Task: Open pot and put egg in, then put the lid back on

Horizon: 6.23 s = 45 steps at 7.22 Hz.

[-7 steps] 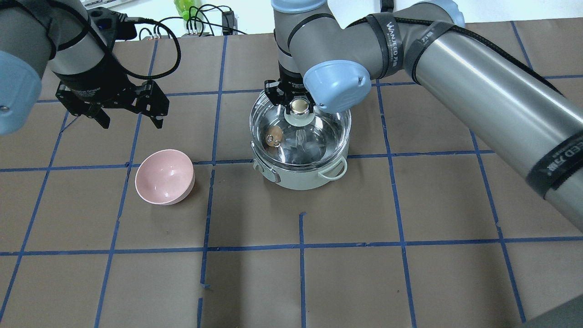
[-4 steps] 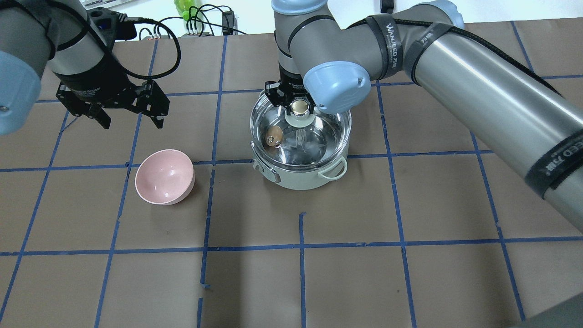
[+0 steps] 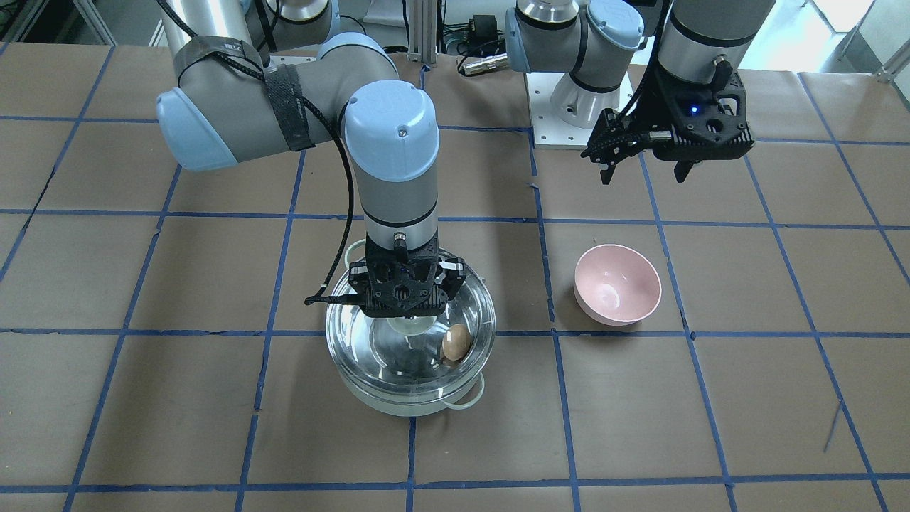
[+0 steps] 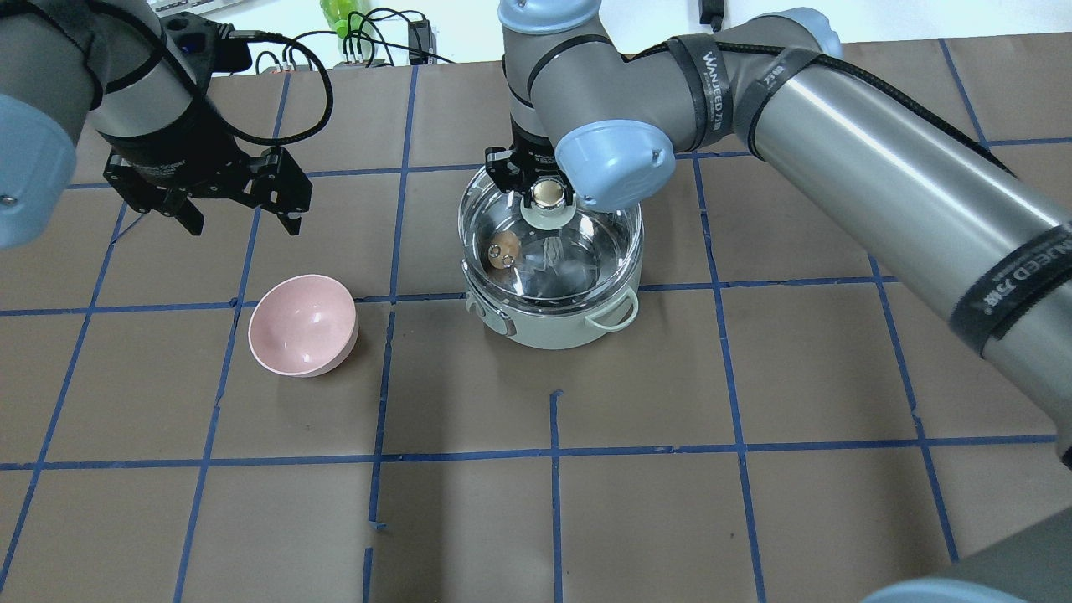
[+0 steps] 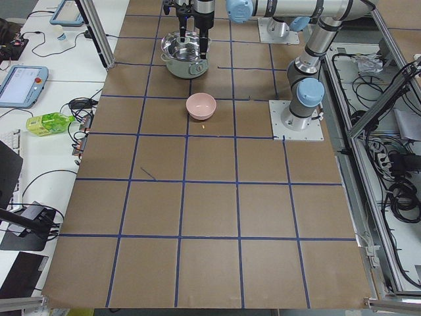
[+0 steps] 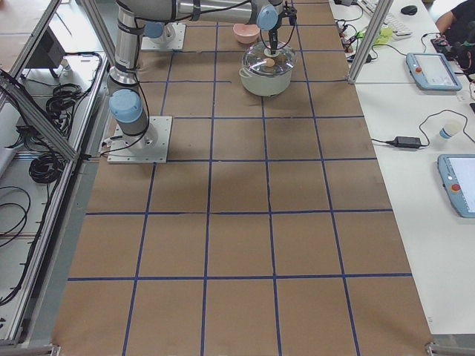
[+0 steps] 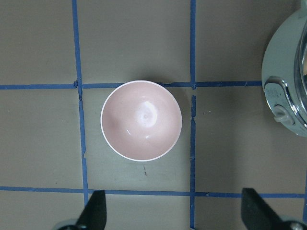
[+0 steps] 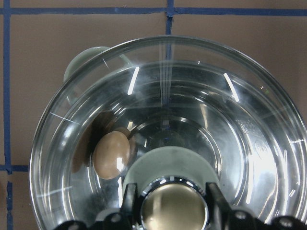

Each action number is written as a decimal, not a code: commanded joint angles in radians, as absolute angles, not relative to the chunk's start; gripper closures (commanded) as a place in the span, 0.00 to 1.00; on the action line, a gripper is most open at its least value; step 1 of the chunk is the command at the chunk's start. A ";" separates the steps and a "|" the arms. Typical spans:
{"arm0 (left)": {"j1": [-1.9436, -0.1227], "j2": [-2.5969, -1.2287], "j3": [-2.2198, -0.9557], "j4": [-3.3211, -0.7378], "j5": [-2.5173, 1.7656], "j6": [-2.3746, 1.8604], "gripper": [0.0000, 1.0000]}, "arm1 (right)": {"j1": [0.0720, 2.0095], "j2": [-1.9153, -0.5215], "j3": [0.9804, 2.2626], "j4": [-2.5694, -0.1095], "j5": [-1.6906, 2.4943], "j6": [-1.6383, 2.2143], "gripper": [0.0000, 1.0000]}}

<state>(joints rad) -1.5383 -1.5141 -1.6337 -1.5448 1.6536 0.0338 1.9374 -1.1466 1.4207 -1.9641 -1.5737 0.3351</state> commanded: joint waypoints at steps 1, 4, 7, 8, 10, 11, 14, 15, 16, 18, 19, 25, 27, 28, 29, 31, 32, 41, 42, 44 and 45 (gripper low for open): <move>-1.537 -1.514 -1.634 -1.545 1.654 0.034 0.02 | 1.937 -1.149 1.425 -1.965 -1.577 0.322 0.72; -1.537 -1.514 -1.634 -1.543 1.654 0.035 0.02 | 1.937 -1.155 1.451 -1.965 -1.591 0.308 0.71; -1.537 -1.513 -1.634 -1.543 1.652 0.035 0.02 | 1.937 -1.155 1.447 -1.967 -1.591 0.307 0.69; -1.537 -1.513 -1.634 -1.543 1.652 0.034 0.02 | 1.937 -1.155 1.444 -1.967 -1.591 0.307 0.68; -1.537 -1.513 -1.634 -1.543 1.652 0.034 0.02 | 1.937 -1.157 1.440 -1.965 -1.589 0.307 0.68; -1.537 -1.513 -1.634 -1.543 1.652 0.034 0.02 | 1.937 -1.158 1.439 -1.965 -1.585 0.307 0.68; -1.537 -1.511 -1.634 -1.543 1.652 0.034 0.02 | 1.937 -1.158 1.440 -1.965 -1.585 0.307 0.65; -1.537 -1.511 -1.634 -1.543 1.652 0.034 0.02 | 1.937 -1.158 1.440 -1.965 -1.583 0.307 0.65; -1.537 -1.511 -1.635 -1.543 1.652 0.034 0.02 | 1.937 -1.158 1.440 -1.965 -1.588 0.307 0.59; -1.537 -1.511 -1.635 -1.543 1.652 0.034 0.02 | 1.937 -1.158 1.440 -1.964 -1.591 0.308 0.18; -1.537 -1.509 -1.635 -1.545 1.652 0.034 0.02 | 1.937 -1.158 1.439 -1.963 -1.586 0.316 0.15; -1.537 -1.509 -1.635 -1.543 1.652 0.032 0.02 | 1.748 -1.354 1.445 -1.728 -1.582 0.159 0.00; -1.537 -1.509 -1.635 -1.543 1.652 0.032 0.02 | 1.617 -1.440 1.447 -1.596 -1.589 0.062 0.00; -1.537 -1.509 -1.635 -1.543 1.652 0.032 0.02 | 1.591 -1.463 1.451 -1.562 -1.579 0.026 0.00; -1.540 -1.509 -1.635 -1.543 1.652 0.031 0.02 | 1.598 -1.466 1.463 -1.565 -1.575 0.032 0.00; -1.539 -1.509 -1.635 -1.542 1.652 0.029 0.02 | 1.598 -1.466 1.465 -1.565 -1.575 0.032 0.00; -1.534 -1.509 -1.635 -1.542 1.648 0.034 0.02 | 1.598 -1.466 1.463 -1.565 -1.575 0.032 0.00; -1.503 -1.505 -1.620 -1.620 1.588 0.023 0.01 | 1.611 -1.468 1.463 -1.569 -1.574 0.037 0.00; -1.503 -1.505 -1.620 -1.620 1.588 0.023 0.01 | 1.611 -1.468 1.463 -1.569 -1.574 0.037 0.00; -1.505 -1.503 -1.623 -1.617 1.585 0.023 0.01 | 1.611 -1.467 1.463 -1.571 -1.572 0.038 0.00; -1.503 -1.502 -1.624 -1.615 1.585 0.023 0.01 | 1.611 -1.468 1.463 -1.568 -1.572 0.038 0.00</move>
<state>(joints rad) -1.5042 -1.5031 -1.6226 -1.6170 1.5850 0.0230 1.6107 -1.4673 1.4634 -1.5696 -1.5726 0.0381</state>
